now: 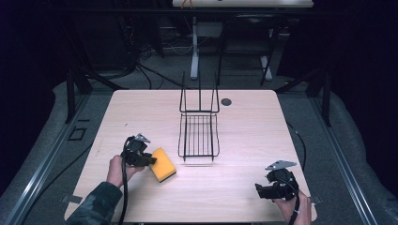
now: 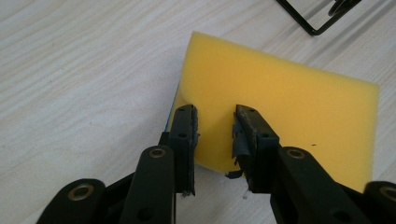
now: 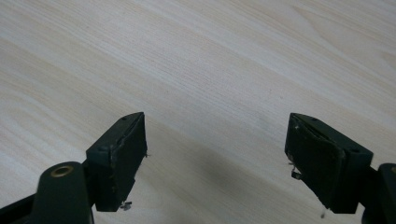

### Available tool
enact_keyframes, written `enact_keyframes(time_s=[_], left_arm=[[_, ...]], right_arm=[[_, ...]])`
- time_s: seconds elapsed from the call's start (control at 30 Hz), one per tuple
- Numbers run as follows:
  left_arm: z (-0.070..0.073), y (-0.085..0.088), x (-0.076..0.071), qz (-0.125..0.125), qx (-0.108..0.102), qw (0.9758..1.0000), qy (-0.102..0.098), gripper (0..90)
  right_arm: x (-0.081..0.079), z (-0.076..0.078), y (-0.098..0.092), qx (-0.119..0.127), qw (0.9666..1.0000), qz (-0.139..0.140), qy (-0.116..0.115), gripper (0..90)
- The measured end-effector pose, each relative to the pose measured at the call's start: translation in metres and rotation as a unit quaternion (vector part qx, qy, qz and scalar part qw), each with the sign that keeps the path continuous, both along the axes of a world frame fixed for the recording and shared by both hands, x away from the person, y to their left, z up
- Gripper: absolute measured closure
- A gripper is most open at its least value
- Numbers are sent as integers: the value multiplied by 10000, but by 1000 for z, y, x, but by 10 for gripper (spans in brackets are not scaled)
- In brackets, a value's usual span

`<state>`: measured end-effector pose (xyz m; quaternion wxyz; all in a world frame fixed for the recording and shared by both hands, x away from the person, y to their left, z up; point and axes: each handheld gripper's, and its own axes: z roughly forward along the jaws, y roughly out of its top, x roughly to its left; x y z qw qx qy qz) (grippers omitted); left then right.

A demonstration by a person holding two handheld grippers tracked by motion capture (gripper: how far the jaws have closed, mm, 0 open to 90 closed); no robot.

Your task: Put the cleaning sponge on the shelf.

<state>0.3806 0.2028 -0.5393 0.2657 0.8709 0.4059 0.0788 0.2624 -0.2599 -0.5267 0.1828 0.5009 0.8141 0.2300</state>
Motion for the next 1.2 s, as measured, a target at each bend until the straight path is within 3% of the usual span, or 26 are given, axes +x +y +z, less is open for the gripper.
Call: enact_keyframes(time_s=[0.27, 0.73, 1.2], left_arm=[[1, 2, 0, 7, -63, 10000, -60, 802], [5, 5, -1, -119, -68, 9999, -78, 846], [29, 7, -13, -135, -96, 9981, -586, 862]], right_arm=[[-1, 1, -1, 9, 10000, -11, -48, 201], [0, 0, -1, 5, 10000, -3, -13, 198], [-1, -1, -2, -1, 10000, -17, 25, 197]])
